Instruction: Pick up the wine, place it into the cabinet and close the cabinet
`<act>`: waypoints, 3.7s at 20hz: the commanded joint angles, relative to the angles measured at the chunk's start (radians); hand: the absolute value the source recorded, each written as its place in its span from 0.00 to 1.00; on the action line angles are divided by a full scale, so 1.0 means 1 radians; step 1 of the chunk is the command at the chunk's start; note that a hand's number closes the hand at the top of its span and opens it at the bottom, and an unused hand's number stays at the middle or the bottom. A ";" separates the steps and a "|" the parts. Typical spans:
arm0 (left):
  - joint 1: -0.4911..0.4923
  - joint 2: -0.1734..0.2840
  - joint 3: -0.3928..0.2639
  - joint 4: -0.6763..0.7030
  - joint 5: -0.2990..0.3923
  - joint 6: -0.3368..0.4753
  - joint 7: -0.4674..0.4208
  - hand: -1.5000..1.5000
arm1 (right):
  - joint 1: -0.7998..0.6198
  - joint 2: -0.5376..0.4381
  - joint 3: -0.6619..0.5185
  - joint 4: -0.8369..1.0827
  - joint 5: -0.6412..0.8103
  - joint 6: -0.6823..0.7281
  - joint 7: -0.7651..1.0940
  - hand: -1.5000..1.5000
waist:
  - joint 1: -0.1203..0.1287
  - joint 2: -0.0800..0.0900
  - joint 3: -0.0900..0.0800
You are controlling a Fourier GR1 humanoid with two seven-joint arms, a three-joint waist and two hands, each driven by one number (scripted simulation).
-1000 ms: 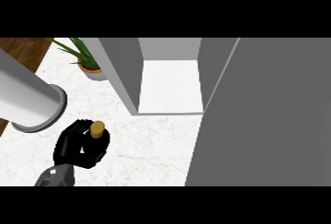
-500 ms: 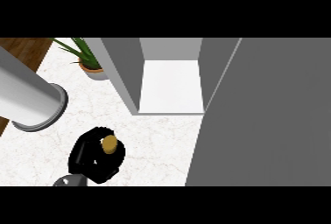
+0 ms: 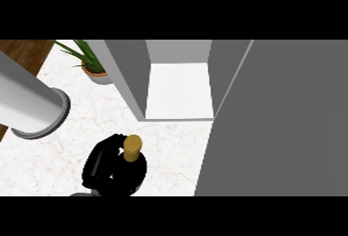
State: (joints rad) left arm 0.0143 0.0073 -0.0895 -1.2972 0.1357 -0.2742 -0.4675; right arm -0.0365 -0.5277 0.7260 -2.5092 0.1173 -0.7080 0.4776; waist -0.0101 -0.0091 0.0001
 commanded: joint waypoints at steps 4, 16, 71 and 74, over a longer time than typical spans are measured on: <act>-0.018 -0.007 -0.166 -0.157 0.047 0.208 0.137 1.00 | 0.078 -0.056 -0.018 -0.201 0.034 0.019 0.034 0.00 | -0.006 0.004 0.000; -0.221 -0.007 -0.149 0.008 -0.025 0.428 0.101 1.00 | 0.127 -0.089 -0.063 -0.197 -0.033 0.014 -0.048 0.00 | -0.012 0.008 0.000; -1.066 0.010 -0.065 1.110 0.308 0.605 -0.056 1.00 | 0.233 -0.104 -0.023 -0.103 -0.158 0.099 -0.315 0.00 | -0.082 0.040 -0.001; -1.103 0.006 -0.057 1.134 0.303 0.663 -0.066 1.00 | 0.236 -0.091 0.000 -0.113 -0.163 0.106 -0.344 0.00 | -0.099 0.044 -0.001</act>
State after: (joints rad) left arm -1.0670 0.0153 -0.1575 -0.1982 0.4452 0.3604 -0.4985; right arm 0.1724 -0.6039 0.7232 -2.4959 0.0213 -0.6247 0.1056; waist -0.1077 0.0298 -0.0010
